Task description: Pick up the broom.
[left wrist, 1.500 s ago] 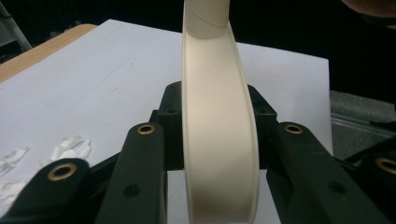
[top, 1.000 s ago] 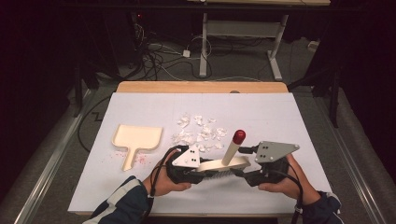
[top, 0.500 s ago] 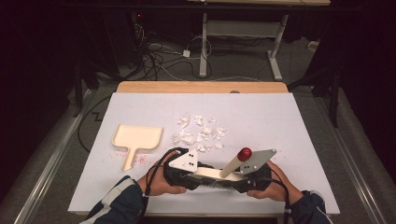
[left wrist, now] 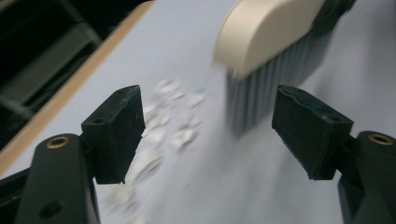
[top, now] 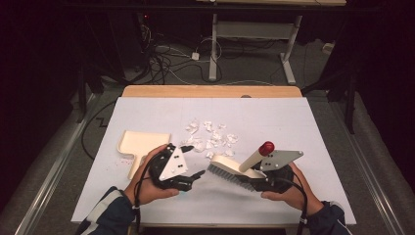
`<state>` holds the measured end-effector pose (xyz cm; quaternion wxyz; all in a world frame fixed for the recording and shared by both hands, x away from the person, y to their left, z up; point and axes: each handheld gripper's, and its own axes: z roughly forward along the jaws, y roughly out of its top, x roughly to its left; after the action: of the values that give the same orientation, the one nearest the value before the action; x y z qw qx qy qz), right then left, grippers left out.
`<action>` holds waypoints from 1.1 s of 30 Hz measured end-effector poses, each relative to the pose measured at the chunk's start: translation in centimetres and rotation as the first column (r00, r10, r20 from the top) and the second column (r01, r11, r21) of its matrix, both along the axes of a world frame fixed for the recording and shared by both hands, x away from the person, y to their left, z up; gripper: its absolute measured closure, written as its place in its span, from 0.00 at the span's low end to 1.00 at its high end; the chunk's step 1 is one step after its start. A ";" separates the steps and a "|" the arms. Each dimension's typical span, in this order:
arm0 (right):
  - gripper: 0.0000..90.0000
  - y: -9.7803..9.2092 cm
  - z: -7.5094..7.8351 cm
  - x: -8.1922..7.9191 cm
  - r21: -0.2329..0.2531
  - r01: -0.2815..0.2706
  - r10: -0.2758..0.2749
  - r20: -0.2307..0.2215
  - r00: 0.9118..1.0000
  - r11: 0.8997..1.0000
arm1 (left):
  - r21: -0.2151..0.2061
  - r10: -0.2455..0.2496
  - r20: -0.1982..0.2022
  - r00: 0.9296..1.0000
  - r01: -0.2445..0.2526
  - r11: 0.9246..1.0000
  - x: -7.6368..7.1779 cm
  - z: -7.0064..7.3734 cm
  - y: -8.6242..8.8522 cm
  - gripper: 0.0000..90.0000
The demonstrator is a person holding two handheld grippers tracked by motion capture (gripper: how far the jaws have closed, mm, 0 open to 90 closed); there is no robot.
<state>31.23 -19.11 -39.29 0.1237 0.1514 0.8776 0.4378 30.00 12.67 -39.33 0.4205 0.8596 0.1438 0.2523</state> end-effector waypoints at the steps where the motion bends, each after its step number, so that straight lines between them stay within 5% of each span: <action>1: 0.75 0.0 0.0 0.0 0.000 0.000 0.000 0.000 1.000 1.000 | -0.010 0.029 0.003 1.000 -0.029 1.000 -0.2 -0.3 0.8 0.25; 2: 0.75 -0.3 0.2 0.1 0.008 0.013 -0.013 0.006 1.000 1.000 | -0.018 0.095 0.019 0.995 -0.095 0.995 -0.6 -0.9 2.5 0.24; 3: 0.75 -0.3 0.2 0.1 0.008 0.013 -0.013 0.006 1.000 1.000 | -0.018 0.095 0.019 0.995 -0.095 0.995 -0.6 -0.9 2.5 0.24; 4: 0.75 -0.5 0.4 0.3 0.008 0.059 -0.059 0.009 0.998 0.998 | -0.015 0.165 0.032 0.986 -0.165 0.986 -1.0 -1.7 4.2 0.22; 5: 0.75 -0.6 0.4 0.4 0.009 0.081 -0.082 0.016 0.997 0.997 | -0.015 0.165 0.032 0.986 -0.165 0.986 -1.0 -1.7 4.2 0.21; 7: 0.75 -1.0 0.4 0.8 0.016 0.112 -0.112 0.018 0.994 0.994 | -0.027 0.231 0.027 0.973 -0.230 0.973 -1.5 -2.5 6.0 0.21; 9: 0.75 -1.3 0.5 1.0 0.024 0.123 -0.124 0.018 0.992 0.992 | -0.049 0.277 -0.020 0.961 -0.278 0.959 -1.8 -3.4 7.7 0.21; 10: 0.75 -1.8 0.7 1.4 0.032 0.153 -0.154 0.030 0.988 0.988 | -0.024 0.314 -0.049 0.948 -0.316 0.949 -2.1 -4.5 8.8 0.21; 12: 0.75 -2.1 0.8 1.7 0.015 0.195 -0.196 0.060 0.979 0.981 | -0.011 0.337 -0.067 0.939 -0.338 0.941 -2.4 -5.1 9.5 0.21; 22: 0.75 -3.2 1.6 4.8 0.010 0.300 -0.299 0.105 0.948 0.954 | -0.017 0.341 -0.071 0.937 -0.343 0.939 -2.3 -5.8 10.5 0.21; 29: 0.75 -2.0 1.8 9.4 -0.035 0.337 -0.328 0.159 0.931 0.941 | 0.008 0.340 -0.088 0.936 -0.340 0.940 -2.4 -6.2 10.5 0.21; 33: 0.75 -1.0 1.5 11.8 -0.065 0.342 -0.327 0.174 0.929 0.937 | 0.005 0.348 -0.104 0.932 -0.349 0.937 -2.4 -6.4 10.6 0.21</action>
<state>43.02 -20.14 -37.75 0.2738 0.2571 0.8457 0.3791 27.63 23.29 -45.72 0.3670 0.8293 0.3172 0.2773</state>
